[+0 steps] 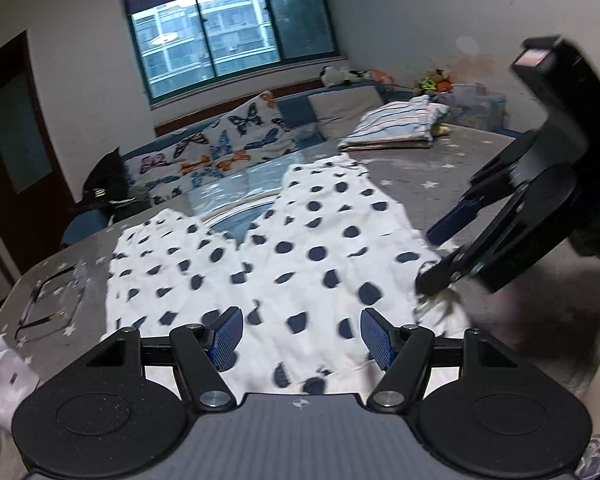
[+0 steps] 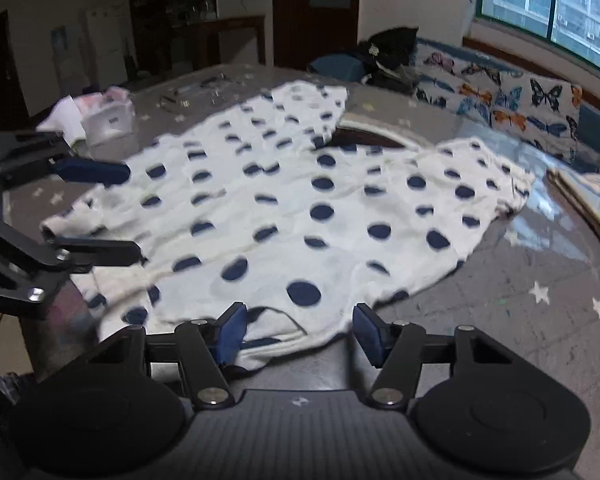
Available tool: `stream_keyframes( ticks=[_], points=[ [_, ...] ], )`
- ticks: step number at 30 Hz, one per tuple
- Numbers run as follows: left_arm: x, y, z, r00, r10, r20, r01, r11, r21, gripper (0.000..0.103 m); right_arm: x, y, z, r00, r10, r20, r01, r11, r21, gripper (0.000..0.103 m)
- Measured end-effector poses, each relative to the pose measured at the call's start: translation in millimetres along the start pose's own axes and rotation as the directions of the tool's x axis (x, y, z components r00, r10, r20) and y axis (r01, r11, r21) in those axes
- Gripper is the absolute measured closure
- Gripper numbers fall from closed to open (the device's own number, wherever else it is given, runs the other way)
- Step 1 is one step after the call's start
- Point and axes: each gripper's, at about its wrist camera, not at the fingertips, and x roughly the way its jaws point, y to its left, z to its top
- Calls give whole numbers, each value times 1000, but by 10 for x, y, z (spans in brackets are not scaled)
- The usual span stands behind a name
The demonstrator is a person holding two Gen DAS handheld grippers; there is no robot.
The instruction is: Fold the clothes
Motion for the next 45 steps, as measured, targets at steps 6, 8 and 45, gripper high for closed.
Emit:
stream_keyframes(
  ticks=[6, 8, 45],
  points=[
    [46, -116, -3, 999, -40, -10, 40, 999, 26, 35, -145, -24, -15, 1000, 9, 27, -9, 1000, 12, 44],
    [70, -142, -17, 999, -50, -15, 50, 998, 31, 35, -167, -78, 15, 999, -23, 39, 22, 999, 26, 44],
    [67, -546, -250, 933, -357, -40, 359, 917, 176, 80, 236, 284, 57, 932, -335, 141, 363, 869, -337, 23]
  ],
)
